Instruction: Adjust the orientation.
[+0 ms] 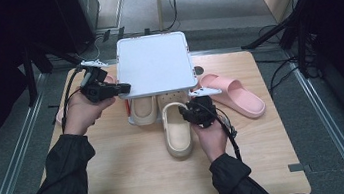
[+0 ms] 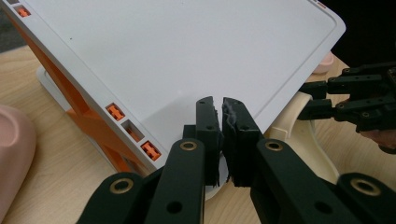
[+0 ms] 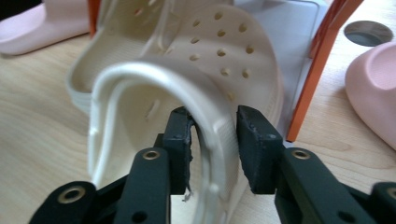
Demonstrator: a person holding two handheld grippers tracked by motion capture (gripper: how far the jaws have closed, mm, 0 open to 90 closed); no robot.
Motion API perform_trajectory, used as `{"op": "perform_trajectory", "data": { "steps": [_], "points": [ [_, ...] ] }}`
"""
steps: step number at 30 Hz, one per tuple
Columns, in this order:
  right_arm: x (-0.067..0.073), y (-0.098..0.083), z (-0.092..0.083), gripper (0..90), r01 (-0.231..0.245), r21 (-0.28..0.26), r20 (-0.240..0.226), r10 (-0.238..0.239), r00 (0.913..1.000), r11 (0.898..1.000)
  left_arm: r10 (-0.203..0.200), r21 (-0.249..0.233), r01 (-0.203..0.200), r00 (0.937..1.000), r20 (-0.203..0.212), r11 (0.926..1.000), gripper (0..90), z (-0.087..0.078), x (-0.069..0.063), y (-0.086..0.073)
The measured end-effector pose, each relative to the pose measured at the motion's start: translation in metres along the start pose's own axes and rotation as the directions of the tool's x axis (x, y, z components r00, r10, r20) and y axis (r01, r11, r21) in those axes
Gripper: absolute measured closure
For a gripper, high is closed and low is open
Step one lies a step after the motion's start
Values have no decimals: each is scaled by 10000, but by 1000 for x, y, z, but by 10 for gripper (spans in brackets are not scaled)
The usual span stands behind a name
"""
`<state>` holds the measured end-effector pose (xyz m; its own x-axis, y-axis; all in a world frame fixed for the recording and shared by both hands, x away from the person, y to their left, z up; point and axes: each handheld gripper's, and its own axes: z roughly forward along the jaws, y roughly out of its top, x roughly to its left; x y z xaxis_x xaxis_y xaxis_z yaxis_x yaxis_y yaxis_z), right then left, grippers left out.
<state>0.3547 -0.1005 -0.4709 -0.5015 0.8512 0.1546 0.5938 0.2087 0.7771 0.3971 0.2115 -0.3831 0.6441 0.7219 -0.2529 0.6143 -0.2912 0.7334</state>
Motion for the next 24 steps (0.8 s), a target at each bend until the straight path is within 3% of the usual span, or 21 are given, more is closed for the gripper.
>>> {"op": "perform_trajectory", "data": {
  "steps": [7,13,19,24],
  "points": [
    [-1,-1,-18,592,-115,-5,-599,114,9981,9999,-31,-6,31,10000,18,10000,848,0,1,0],
    [0,-7,-40,596,229,-165,-815,-242,9964,9996,-39,-2,39,10000,33,10000,846,0,1,0],
    [3,-18,-54,661,271,-174,-1166,-289,9928,9995,-20,-9,20,10000,19,10000,847,0,0,0],
    [9,-36,-63,810,626,-268,-1347,-656,9887,9977,-30,-10,30,10000,18,10000,850,0,1,0]
  ]
}}
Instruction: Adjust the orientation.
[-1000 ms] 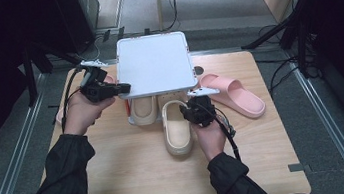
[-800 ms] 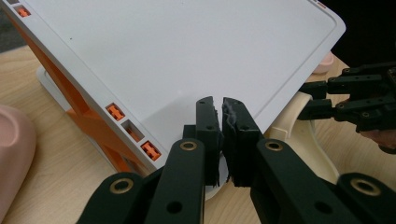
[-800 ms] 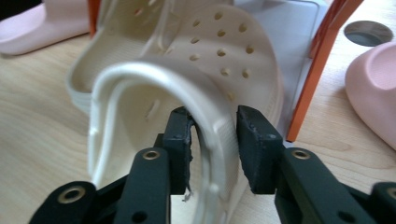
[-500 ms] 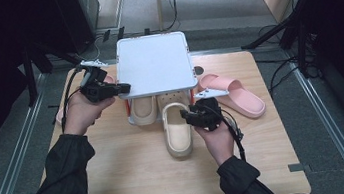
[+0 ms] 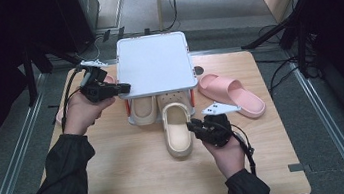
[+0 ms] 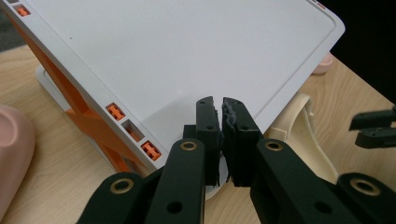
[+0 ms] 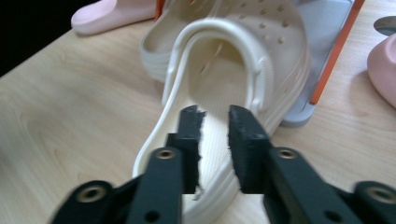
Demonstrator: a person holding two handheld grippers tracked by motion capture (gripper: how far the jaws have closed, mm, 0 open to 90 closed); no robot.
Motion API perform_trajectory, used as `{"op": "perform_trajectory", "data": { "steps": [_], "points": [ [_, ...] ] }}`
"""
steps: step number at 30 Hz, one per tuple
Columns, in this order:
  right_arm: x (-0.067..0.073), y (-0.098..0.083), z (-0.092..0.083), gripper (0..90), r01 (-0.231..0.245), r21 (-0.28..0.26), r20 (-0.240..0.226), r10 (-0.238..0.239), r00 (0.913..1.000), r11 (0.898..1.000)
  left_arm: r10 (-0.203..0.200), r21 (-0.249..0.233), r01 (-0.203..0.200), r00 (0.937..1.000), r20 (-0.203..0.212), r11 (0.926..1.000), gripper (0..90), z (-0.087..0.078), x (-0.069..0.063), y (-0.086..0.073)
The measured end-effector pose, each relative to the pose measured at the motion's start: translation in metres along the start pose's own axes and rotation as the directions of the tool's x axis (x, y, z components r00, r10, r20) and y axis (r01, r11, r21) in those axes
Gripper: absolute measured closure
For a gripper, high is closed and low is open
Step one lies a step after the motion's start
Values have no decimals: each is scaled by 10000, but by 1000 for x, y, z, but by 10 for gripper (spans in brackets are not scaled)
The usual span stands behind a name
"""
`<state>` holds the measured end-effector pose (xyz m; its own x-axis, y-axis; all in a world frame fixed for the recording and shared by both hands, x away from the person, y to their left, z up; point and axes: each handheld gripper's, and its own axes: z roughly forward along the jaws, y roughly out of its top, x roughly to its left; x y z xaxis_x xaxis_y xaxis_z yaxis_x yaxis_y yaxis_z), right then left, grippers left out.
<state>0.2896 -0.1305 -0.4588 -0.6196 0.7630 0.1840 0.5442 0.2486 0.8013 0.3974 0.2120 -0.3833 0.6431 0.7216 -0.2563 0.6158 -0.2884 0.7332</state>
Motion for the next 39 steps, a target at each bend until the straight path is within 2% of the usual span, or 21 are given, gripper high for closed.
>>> {"op": "perform_trajectory", "data": {
  "steps": [2,5,9,13,18,21,23,25,27,30,37,39],
  "points": [
    [5,-8,-4,856,166,-71,-27,-167,9999,9998,11,-2,-11,10000,2,10000,849,0,0,0],
    [10,-19,-8,893,158,-95,-263,-161,9995,9998,-5,0,5,10000,11,10000,849,0,0,0],
    [19,-31,-10,900,539,-37,-413,-540,9977,9985,10,2,-10,10000,6,10000,849,0,0,0],
    [28,-46,-8,900,678,25,-822,-674,9943,9977,119,-11,-119,9999,-6,9999,849,0,0,0],
    [37,-63,3,900,1128,517,-974,-1074,9894,9923,137,-18,-137,9999,-25,9999,852,0,-1,0],
    [38,-73,10,900,960,886,-1149,-856,9897,9914,90,-13,-90,10000,4,10000,852,0,0,0],
    [38,-77,16,900,1136,1173,-1097,-1009,9888,9866,91,-20,-91,10000,32,10000,851,0,0,0],
    [35,-77,21,900,1275,1357,-940,-1153,9889,9825,67,-21,-67,10000,48,10000,851,0,0,0],
    [31,-74,25,900,1104,1382,-840,-994,9915,9842,64,-25,-64,10000,66,10000,850,0,0,-1],
    [29,-70,27,900,1098,1420,-930,-971,9909,9838,50,-31,-50,9999,108,10000,850,1,0,-1],
    [30,-54,29,900,1303,1051,-887,-1212,9887,9859,72,-36,-71,9999,121,10000,851,1,0,-1],
    [28,-50,32,900,1232,1134,-844,-1139,9899,9859,78,-38,-77,9999,133,10000,852,1,0,-1]
  ]
}}
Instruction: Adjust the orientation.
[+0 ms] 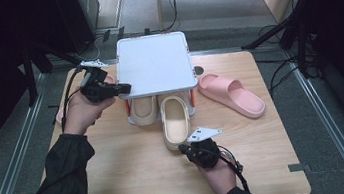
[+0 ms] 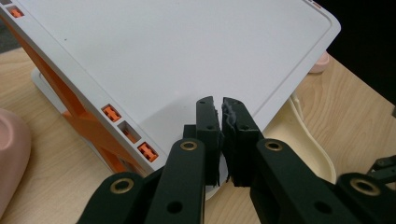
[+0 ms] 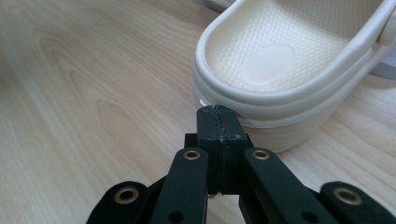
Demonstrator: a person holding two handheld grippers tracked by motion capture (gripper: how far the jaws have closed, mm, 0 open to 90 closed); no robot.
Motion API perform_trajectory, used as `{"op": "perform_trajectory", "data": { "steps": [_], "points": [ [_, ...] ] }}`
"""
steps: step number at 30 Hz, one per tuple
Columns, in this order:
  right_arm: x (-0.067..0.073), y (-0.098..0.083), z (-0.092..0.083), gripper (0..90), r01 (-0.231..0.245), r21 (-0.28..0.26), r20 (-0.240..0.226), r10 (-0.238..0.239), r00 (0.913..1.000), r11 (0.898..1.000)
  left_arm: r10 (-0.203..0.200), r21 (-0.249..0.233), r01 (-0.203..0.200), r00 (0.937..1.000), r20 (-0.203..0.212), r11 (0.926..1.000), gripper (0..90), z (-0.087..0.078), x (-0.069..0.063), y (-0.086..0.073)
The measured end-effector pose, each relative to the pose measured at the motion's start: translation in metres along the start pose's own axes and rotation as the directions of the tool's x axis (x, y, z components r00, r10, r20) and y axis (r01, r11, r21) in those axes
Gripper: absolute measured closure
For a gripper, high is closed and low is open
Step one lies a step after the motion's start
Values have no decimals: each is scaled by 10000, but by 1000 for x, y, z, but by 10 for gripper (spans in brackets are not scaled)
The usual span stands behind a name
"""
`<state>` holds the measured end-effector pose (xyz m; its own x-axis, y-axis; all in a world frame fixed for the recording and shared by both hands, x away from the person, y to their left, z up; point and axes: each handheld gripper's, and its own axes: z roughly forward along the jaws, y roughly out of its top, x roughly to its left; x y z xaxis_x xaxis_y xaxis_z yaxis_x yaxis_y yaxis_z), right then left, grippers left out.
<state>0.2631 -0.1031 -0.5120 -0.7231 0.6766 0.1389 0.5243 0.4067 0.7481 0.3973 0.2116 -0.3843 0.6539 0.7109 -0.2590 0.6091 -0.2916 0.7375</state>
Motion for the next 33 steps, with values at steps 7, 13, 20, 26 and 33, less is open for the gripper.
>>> {"op": "perform_trajectory", "data": {
  "steps": [7,13,20,26,33],
  "points": [
    [-13,15,12,900,-285,98,-160,286,9995,9995,29,16,-29,10000,72,10000,851,0,0,0],
    [-22,29,23,900,-102,117,-7,102,9999,9999,-9,21,8,10000,96,10000,851,0,1,0],
    [-33,39,33,900,37,4,157,-37,9999,10000,-8,3,8,9999,139,10000,848,0,1,-1],
    [-42,48,43,900,5,-118,199,-3,9998,9999,-77,-60,78,9997,214,10000,844,0,2,-1],
    [-48,56,51,898,12,-80,299,-10,9996,10000,-22,-55,23,9998,179,10000,839,0,1,-1]
  ]
}}
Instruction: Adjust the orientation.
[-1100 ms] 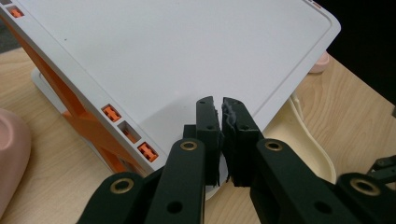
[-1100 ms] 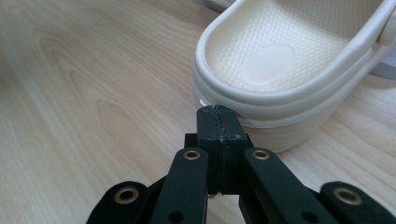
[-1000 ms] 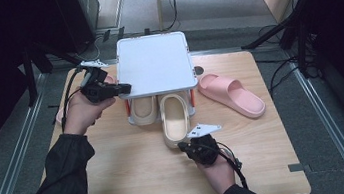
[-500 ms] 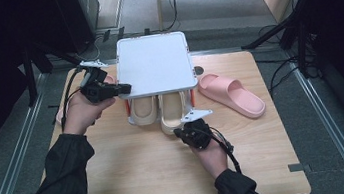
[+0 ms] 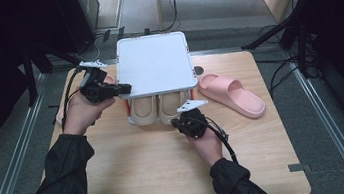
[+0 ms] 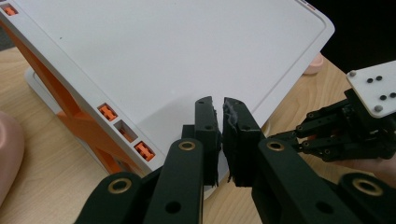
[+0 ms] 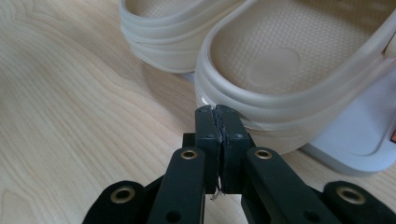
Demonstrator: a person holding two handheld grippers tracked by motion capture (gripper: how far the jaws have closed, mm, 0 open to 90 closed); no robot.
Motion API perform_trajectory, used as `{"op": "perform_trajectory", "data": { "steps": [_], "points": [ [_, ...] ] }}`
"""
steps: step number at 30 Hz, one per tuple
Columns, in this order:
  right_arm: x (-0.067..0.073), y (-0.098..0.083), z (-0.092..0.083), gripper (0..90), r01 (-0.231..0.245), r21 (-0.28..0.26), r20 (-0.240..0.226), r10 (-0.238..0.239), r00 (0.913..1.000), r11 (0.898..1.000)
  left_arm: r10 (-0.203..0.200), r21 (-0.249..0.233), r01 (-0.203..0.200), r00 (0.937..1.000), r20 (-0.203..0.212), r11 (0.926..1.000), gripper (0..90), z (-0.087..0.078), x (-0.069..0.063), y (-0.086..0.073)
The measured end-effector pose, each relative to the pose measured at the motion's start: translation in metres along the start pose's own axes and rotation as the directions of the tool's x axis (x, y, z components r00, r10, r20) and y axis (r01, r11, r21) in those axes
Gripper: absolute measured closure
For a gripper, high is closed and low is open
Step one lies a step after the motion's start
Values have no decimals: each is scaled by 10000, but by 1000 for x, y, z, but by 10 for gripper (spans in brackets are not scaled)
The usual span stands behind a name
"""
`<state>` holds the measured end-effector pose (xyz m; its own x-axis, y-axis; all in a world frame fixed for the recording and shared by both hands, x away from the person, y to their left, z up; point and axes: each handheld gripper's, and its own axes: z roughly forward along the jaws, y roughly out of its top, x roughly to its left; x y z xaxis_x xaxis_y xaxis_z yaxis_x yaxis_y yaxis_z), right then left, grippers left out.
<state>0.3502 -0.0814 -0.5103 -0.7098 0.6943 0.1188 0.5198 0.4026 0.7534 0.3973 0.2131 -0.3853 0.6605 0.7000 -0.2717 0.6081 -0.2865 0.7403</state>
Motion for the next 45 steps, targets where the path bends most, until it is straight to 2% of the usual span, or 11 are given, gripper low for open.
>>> {"op": "perform_trajectory", "data": {
  "steps": [5,8,11,15,23,27,29,32,35,42,45],
  "points": [
    [-2,1,1,900,-115,-4,-86,115,9999,9999,-162,-64,162,9999,-26,9998,839,0,1,0],
    [-1,-1,1,900,-223,209,-68,224,9997,9995,-218,-106,217,9997,-81,9997,836,0,2,0],
    [2,-2,-6,900,-208,56,-289,210,9994,9998,-244,-106,243,9997,-93,9996,814,-2,2,0],
    [7,-3,-20,873,-23,-101,-602,17,9982,9999,-456,56,454,9985,301,9990,718,-4,1,0],
    [10,-16,-51,670,54,-146,-1294,-72,9916,9999,-510,104,509,9986,136,9987,511,-18,-2,-2],
    [6,-20,-64,600,-307,-293,-1695,253,9852,9991,-507,3,507,9987,101,9987,462,-26,-3,-5],
    [5,-20,-71,564,-194,-478,-1815,104,9833,9987,-526,-33,527,9986,50,9986,454,-29,-3,-7],
    [6,-19,-79,561,38,-707,-1617,-152,9867,9975,-595,-8,595,9982,-31,9982,446,-35,-1,-10],
    [4,-20,-86,553,3,-765,-1802,-141,9835,9971,-658,-1,658,9978,-127,9978,449,-40,2,-14],
    [1,-27,-91,526,319,-377,-2053,-390,9779,9988,-727,-214,717,9961,-497,9972,474,-51,8,-26],
    [-2,-28,-93,518,410,-308,-2109,-466,9764,9987,-914,-291,899,9943,-545,9955,486,-55,12,-32]
  ]
}}
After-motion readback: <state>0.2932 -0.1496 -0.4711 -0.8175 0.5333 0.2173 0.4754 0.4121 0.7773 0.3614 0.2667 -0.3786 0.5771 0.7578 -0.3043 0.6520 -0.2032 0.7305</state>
